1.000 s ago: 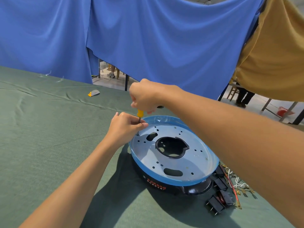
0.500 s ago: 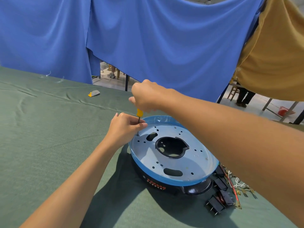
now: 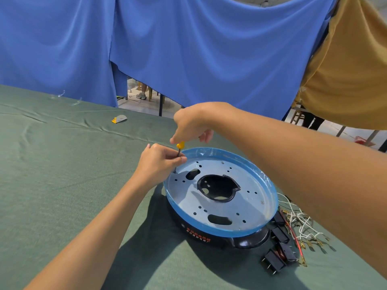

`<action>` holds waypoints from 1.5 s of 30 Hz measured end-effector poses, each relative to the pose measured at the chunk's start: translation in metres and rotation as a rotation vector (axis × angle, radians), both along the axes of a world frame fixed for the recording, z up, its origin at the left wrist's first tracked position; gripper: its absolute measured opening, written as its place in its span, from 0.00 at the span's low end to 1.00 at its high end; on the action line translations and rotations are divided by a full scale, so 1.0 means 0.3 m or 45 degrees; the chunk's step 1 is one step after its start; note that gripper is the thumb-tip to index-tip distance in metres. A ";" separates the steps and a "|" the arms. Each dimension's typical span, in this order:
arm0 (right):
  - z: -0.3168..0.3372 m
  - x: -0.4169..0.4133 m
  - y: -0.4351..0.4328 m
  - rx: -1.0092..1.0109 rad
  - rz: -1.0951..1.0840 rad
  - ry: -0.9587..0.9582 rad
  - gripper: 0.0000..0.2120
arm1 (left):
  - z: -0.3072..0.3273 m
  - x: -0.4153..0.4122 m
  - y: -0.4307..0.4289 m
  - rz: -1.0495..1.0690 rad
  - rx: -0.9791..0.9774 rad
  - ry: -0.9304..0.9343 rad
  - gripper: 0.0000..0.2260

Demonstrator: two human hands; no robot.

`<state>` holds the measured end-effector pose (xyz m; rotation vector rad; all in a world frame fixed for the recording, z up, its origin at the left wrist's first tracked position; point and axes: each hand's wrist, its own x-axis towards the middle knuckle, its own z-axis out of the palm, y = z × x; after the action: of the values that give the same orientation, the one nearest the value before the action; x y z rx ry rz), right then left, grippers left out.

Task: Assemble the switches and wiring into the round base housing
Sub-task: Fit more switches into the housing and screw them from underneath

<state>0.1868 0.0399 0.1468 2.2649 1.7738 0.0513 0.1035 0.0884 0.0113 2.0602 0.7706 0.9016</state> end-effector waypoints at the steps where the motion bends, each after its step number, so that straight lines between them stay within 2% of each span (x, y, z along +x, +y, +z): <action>1: 0.004 -0.001 -0.001 -0.006 0.020 0.005 0.14 | -0.001 0.001 0.001 0.004 0.002 0.000 0.04; 6: -0.043 0.002 -0.013 0.277 0.036 0.034 0.13 | -0.002 -0.001 -0.002 0.013 0.009 0.000 0.04; 9: -0.016 -0.010 -0.004 0.105 0.009 0.055 0.17 | -0.002 -0.004 0.000 0.020 0.010 0.006 0.04; 11: 0.007 -0.013 0.002 -0.019 0.037 0.037 0.15 | -0.003 -0.003 0.002 0.023 -0.001 0.007 0.04; 13: 0.004 -0.011 0.004 0.043 0.111 0.034 0.08 | -0.003 -0.001 0.001 0.021 -0.014 0.007 0.04; 15: -0.020 -0.006 0.002 0.180 0.151 0.027 0.07 | -0.003 -0.001 -0.001 0.015 -0.019 0.002 0.04; 18: -0.042 0.001 -0.001 0.230 0.078 -0.037 0.15 | -0.003 -0.005 -0.002 0.013 -0.018 -0.002 0.04; 20: -0.021 0.000 -0.003 0.126 0.029 0.005 0.18 | -0.004 -0.005 0.000 0.010 -0.014 -0.004 0.04; 22: 0.000 0.002 0.001 0.018 0.022 0.104 0.17 | -0.004 -0.005 0.001 0.009 -0.006 -0.002 0.04; 25: 0.001 0.010 0.003 0.140 0.124 0.108 0.09 | -0.003 -0.006 -0.001 0.004 -0.020 -0.002 0.04; 28: -0.043 0.015 0.003 0.252 0.142 -0.030 0.18 | -0.002 -0.006 -0.005 -0.008 -0.038 0.009 0.04; 31: -0.040 0.013 0.005 0.136 0.024 0.054 0.21 | 0.000 -0.009 0.000 -0.059 -0.093 0.018 0.06; 34: 0.005 0.010 -0.003 -0.042 -0.041 0.218 0.16 | 0.004 -0.048 0.033 -0.291 -0.359 -0.067 0.11; 36: 0.016 0.015 -0.011 -0.011 0.007 0.267 0.12 | 0.001 -0.075 0.065 -0.355 -0.453 -0.166 0.14; 39: -0.008 0.015 -0.017 0.117 0.118 0.104 0.04 | -0.015 -0.084 0.086 -0.264 -0.512 -0.310 0.14; 42: -0.039 0.008 -0.011 0.237 0.126 0.017 0.15 | -0.039 -0.052 0.065 -0.231 -0.532 -0.232 0.13; 45: -0.022 -0.013 -0.006 0.121 0.113 -0.036 0.19 | -0.058 -0.029 0.037 -0.282 -0.591 -0.167 0.15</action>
<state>0.1828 0.0383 0.1402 2.2364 1.8937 0.1871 0.0948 0.0994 -0.0061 1.6223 0.5989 0.6529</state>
